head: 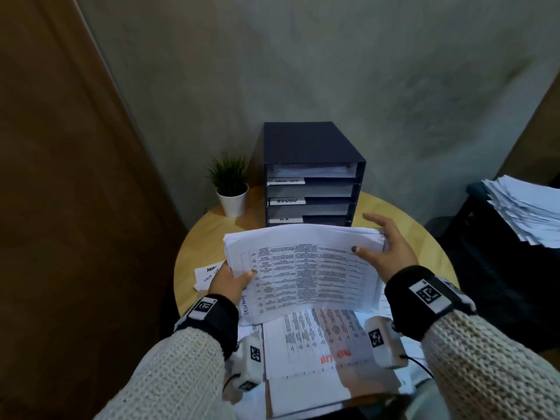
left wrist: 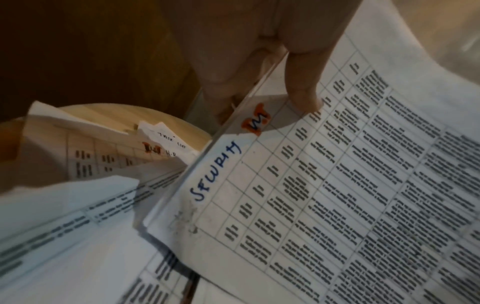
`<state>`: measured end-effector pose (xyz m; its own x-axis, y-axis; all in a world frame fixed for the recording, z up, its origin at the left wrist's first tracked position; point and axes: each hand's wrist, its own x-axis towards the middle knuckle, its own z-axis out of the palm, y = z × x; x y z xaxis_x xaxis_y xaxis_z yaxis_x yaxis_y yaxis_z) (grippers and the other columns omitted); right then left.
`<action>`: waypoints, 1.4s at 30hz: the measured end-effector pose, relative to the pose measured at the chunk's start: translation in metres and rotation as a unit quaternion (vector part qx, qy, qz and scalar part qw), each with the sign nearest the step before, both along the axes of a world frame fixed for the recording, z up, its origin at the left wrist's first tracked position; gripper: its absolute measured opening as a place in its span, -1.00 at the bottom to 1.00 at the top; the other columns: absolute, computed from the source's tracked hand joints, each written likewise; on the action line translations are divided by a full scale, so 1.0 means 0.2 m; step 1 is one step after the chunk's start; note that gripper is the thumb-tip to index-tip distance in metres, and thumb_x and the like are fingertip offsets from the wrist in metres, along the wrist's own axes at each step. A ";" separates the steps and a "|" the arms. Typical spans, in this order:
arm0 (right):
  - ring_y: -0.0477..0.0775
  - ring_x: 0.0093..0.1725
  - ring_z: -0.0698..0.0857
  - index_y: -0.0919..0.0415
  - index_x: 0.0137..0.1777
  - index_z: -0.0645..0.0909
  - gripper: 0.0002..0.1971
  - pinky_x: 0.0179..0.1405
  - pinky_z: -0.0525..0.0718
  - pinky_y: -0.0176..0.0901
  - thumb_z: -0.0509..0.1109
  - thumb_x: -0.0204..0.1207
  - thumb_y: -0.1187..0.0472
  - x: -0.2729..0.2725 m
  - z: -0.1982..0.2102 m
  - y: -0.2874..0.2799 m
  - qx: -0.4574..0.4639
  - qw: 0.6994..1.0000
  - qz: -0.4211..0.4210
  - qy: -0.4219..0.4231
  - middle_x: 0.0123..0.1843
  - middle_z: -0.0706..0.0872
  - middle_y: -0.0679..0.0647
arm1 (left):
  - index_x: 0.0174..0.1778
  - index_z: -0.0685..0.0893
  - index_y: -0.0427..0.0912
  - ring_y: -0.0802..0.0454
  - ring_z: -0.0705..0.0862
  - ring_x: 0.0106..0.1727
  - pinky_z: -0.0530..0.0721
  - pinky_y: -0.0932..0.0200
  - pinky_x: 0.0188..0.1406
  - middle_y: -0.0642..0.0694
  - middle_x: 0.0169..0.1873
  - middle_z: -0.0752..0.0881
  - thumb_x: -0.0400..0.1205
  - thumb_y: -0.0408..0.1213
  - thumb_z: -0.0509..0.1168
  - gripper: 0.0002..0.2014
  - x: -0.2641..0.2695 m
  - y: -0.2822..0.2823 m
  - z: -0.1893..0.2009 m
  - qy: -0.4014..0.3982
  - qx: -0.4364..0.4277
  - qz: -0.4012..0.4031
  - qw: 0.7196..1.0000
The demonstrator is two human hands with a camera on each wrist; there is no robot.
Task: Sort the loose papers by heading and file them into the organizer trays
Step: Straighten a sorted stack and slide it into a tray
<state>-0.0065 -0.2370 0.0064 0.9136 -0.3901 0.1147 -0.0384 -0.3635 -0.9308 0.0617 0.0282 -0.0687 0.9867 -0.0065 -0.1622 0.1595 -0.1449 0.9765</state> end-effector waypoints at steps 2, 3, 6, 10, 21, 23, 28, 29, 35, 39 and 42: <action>-0.02 -0.08 0.61 -0.30 0.22 0.50 -0.49 -0.13 0.53 -0.27 0.49 0.46 0.31 0.00 0.03 0.00 -0.038 0.999 0.007 0.000 -0.01 0.57 -0.09 | 0.16 0.60 -0.09 -0.14 0.69 0.12 0.63 -0.07 0.23 -0.12 0.04 0.73 0.61 -0.44 0.31 -0.75 -0.01 0.01 0.03 -0.013 0.006 0.000 1.000; -0.03 -0.09 0.61 -0.30 0.16 0.53 -0.55 -0.12 0.52 -0.27 0.47 0.47 0.29 0.00 0.06 -0.01 -0.070 0.997 0.008 0.005 -0.05 0.58 -0.10 | 0.14 0.60 -0.06 -0.13 0.70 0.12 0.63 -0.09 0.24 -0.10 0.02 0.74 0.61 -0.45 0.30 -0.75 -0.01 0.01 0.06 -0.022 0.012 -0.001 1.000; -0.05 -0.18 0.59 -0.20 0.10 0.64 -0.71 -0.27 0.51 -0.31 0.47 0.47 0.20 0.01 0.14 -0.02 -0.217 0.973 0.043 0.068 -0.19 0.61 -0.10 | 0.06 0.63 0.09 -0.09 0.72 0.08 0.66 -0.10 0.18 -0.07 0.02 0.77 0.60 -0.48 0.27 -0.68 -0.01 0.04 0.16 -0.038 0.001 -0.011 0.999; 0.06 0.19 0.66 -0.12 0.33 0.58 -0.63 0.15 0.58 -0.17 0.42 0.52 0.07 0.02 0.23 0.00 -0.387 0.905 0.104 0.140 0.24 0.69 -0.07 | 0.24 0.61 0.00 -0.12 0.72 0.14 0.63 -0.18 0.24 -0.07 0.06 0.77 0.56 -0.48 0.28 -0.61 0.02 0.04 0.32 -0.084 0.034 -0.051 0.995; 0.10 -0.18 0.65 0.15 -0.02 0.72 -0.89 -0.12 0.51 -0.19 0.38 0.57 0.34 0.05 -0.06 -0.15 -0.005 0.989 0.031 0.147 -0.28 0.73 0.05 | 0.63 0.16 -0.05 -0.17 0.46 0.46 0.45 -0.02 0.45 -0.19 0.51 0.38 0.55 -0.19 0.43 -0.22 0.12 0.02 0.34 -0.027 0.169 -0.003 0.985; 0.07 -0.40 0.58 0.22 0.18 0.69 -0.80 -0.41 0.48 -0.27 0.39 0.58 0.27 0.06 -0.15 -0.16 0.070 0.980 -0.010 0.186 -0.38 0.68 0.06 | 0.62 0.19 -0.06 -0.16 0.57 0.36 0.52 0.01 0.35 -0.17 0.41 0.53 0.60 -0.14 0.36 -0.30 0.09 -0.01 0.23 0.051 0.087 -0.039 0.994; 0.07 -0.38 0.69 0.18 0.37 0.58 -0.62 -0.43 0.52 -0.28 0.29 0.64 0.03 0.09 -0.33 -0.13 -0.026 0.947 -0.014 0.320 -0.34 0.74 0.09 | 0.40 0.57 -0.14 -0.24 0.70 0.14 0.71 -0.10 0.11 -0.22 0.29 0.66 0.64 0.00 0.28 -0.55 0.04 -0.10 -0.01 0.200 0.011 -0.080 0.976; 0.14 -0.17 0.73 0.17 0.40 0.56 -0.59 -0.25 0.52 -0.27 0.24 0.66 -0.02 0.10 -0.35 -0.13 -0.073 0.933 0.003 0.351 -0.13 0.78 0.15 | 0.40 0.57 -0.17 -0.30 0.66 0.23 0.64 -0.17 0.26 -0.24 0.31 0.65 0.64 -0.04 0.29 -0.55 0.04 -0.12 -0.04 0.212 0.003 -0.075 0.974; 0.23 0.41 0.59 0.33 0.39 0.55 -0.58 -0.24 0.50 -0.22 0.14 0.72 0.05 0.18 -0.45 -0.13 -0.146 0.877 0.023 0.457 0.35 0.65 0.27 | 0.11 0.59 -0.35 -0.01 0.64 -0.48 0.57 0.26 -0.54 -0.17 -0.32 0.73 0.69 -0.39 0.19 -0.85 0.14 -0.20 -0.09 0.241 -0.052 -0.074 0.966; 0.23 0.37 0.60 0.34 0.40 0.53 -0.64 -0.66 0.48 -0.53 0.28 0.66 0.21 0.30 -0.49 -0.18 -0.015 0.905 -0.042 0.423 0.36 0.62 0.28 | 0.21 0.62 -0.30 -0.15 0.72 -0.52 0.64 0.18 -0.63 -0.29 -0.05 0.79 0.69 -0.12 0.18 -0.66 0.23 -0.24 -0.09 0.278 -0.058 -0.122 0.951; 0.18 0.18 0.72 0.30 0.21 0.66 -0.59 -0.43 0.44 -0.25 0.12 0.73 0.00 0.40 -0.47 -0.18 -0.063 0.885 -0.029 0.461 -0.03 0.76 0.19 | 0.29 0.53 -0.30 -0.08 0.66 -0.66 0.59 0.27 -0.74 -0.32 -0.09 0.75 0.69 -0.19 0.17 -0.68 0.32 -0.28 -0.10 0.288 -0.039 -0.136 0.947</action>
<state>0.0743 -0.2729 -0.0881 0.6206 -0.4771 -0.6223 -0.7821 -0.4342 -0.4471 0.1251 -0.0277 -0.0884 0.6942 -0.2823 -0.6621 0.6367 -0.1882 0.7478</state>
